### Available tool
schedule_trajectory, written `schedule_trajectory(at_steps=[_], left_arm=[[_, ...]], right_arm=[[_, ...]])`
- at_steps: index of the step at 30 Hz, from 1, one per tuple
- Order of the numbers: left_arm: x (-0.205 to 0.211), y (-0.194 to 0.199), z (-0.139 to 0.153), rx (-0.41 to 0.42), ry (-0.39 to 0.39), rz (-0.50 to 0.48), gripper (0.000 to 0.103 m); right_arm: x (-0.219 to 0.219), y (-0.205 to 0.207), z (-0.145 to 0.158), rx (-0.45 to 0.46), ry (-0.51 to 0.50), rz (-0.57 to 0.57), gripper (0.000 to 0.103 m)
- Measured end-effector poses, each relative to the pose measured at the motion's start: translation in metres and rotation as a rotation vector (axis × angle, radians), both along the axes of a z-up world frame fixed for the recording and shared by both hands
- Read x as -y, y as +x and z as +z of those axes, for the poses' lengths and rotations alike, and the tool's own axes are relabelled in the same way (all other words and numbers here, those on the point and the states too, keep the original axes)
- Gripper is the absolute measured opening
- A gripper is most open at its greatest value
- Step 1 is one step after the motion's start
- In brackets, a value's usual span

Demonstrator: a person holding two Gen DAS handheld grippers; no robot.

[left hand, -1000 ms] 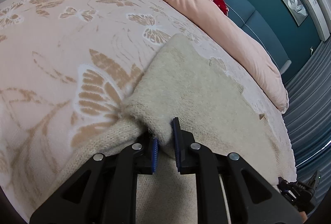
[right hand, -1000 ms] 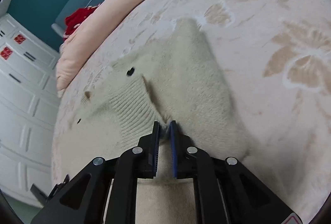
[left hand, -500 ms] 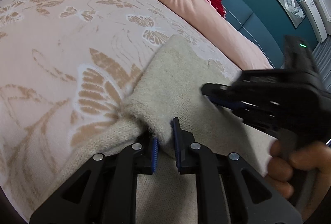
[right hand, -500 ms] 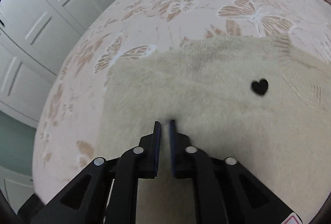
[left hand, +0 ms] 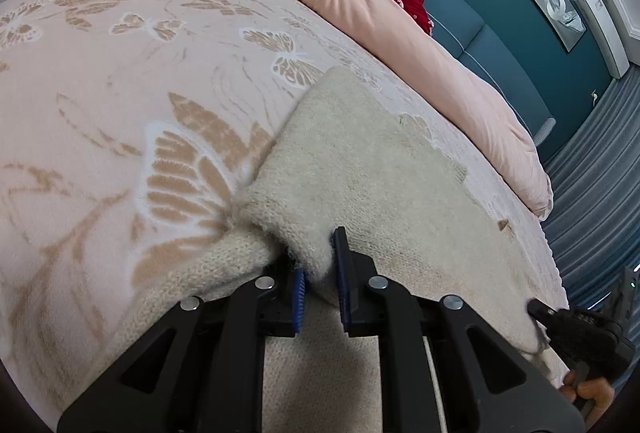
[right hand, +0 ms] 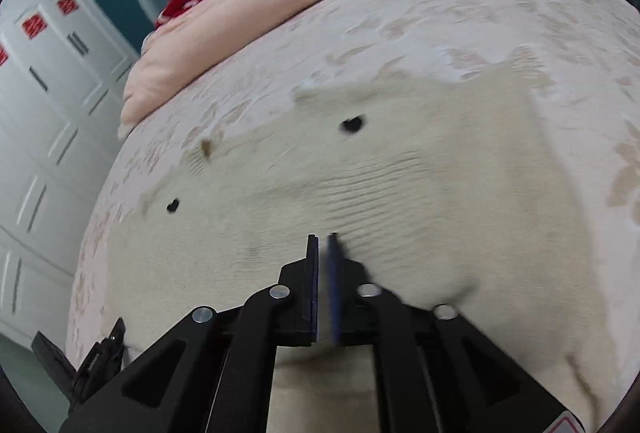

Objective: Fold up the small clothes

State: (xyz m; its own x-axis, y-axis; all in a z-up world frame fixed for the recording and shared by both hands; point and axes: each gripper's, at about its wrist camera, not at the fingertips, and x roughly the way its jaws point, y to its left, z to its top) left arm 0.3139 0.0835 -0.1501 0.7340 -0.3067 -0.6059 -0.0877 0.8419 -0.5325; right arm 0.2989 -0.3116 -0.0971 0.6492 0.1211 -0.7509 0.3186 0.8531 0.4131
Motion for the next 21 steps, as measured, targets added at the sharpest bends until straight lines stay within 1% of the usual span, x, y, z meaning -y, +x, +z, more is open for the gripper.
schedule_trajectory(at_steps=[2,3,4,5,6,7,8,9,10,11,12,13,14,16,17,18,19,20,21], left_arm=[[0.001,0.001,0.002,-0.006,0.008,0.001,0.013],[0.002,0.001,0.003,-0.010,0.012,0.002,0.013],[0.003,0.002,0.004,-0.016,0.016,0.003,0.013],[0.003,0.003,0.005,-0.024,0.019,0.004,0.013],[0.002,0.005,0.007,-0.035,0.017,0.004,0.013],[0.001,0.007,0.010,-0.050,0.013,0.003,0.013],[-0.002,0.010,0.013,-0.070,0.017,0.000,0.014],[-0.005,0.010,0.018,-0.081,0.034,-0.001,0.014],[-0.009,0.008,0.024,-0.070,0.071,0.009,0.014],[-0.014,0.006,0.028,-0.062,0.115,0.013,0.014],[-0.020,0.005,0.026,-0.076,0.116,-0.012,0.014],[-0.026,0.006,0.025,-0.101,0.097,-0.045,0.014],[-0.029,0.005,0.028,-0.116,0.112,-0.071,0.014],[-0.034,-0.007,0.041,-0.124,0.228,-0.068,0.014],[-0.038,-0.016,0.047,-0.141,0.299,-0.042,0.033],[-0.043,-0.025,0.052,-0.170,0.341,-0.030,0.050],[-0.051,-0.038,0.056,-0.181,0.329,-0.048,0.065],[-0.058,-0.053,0.060,-0.188,0.298,-0.074,0.066],[-0.063,-0.070,0.062,-0.207,0.283,-0.099,0.066]], right_arm=[[0.014,-0.008,0.003,-0.007,0.031,0.020,0.014],[0.017,-0.009,-0.001,-0.032,0.015,0.035,0.014],[0.020,-0.007,-0.011,-0.081,-0.016,0.052,0.012],[0.025,-0.005,-0.023,-0.124,-0.057,0.068,0.000],[0.034,-0.011,-0.026,-0.107,-0.033,0.074,0.000],[0.042,-0.019,-0.022,-0.096,0.003,0.040,0.000],[0.047,-0.027,-0.014,-0.089,0.007,-0.005,0.000],[0.047,-0.034,-0.004,-0.072,-0.011,-0.024,0.003],[0.048,-0.044,0.004,-0.055,-0.029,-0.027,0.014],[0.047,-0.058,0.011,-0.042,-0.039,-0.031,0.018],[0.048,-0.074,0.016,-0.029,-0.034,-0.034,0.023],[0.051,-0.094,0.020,-0.017,-0.023,-0.043,0.035],[0.053,-0.115,0.022,-0.008,-0.013,-0.056,0.045],[0.057,-0.161,0.025,-0.018,-0.017,-0.074,0.052],[0.059,-0.183,0.026,-0.036,-0.031,-0.082,0.056],[0.060,-0.206,0.026,-0.058,-0.048,-0.090,0.058],[0.061,-0.227,0.025,-0.081,-0.060,-0.095,0.064],[0.062,-0.248,0.023,-0.109,-0.065,-0.100,0.066],[0.061,-0.267,0.020,-0.138,-0.059,-0.102,0.067]])
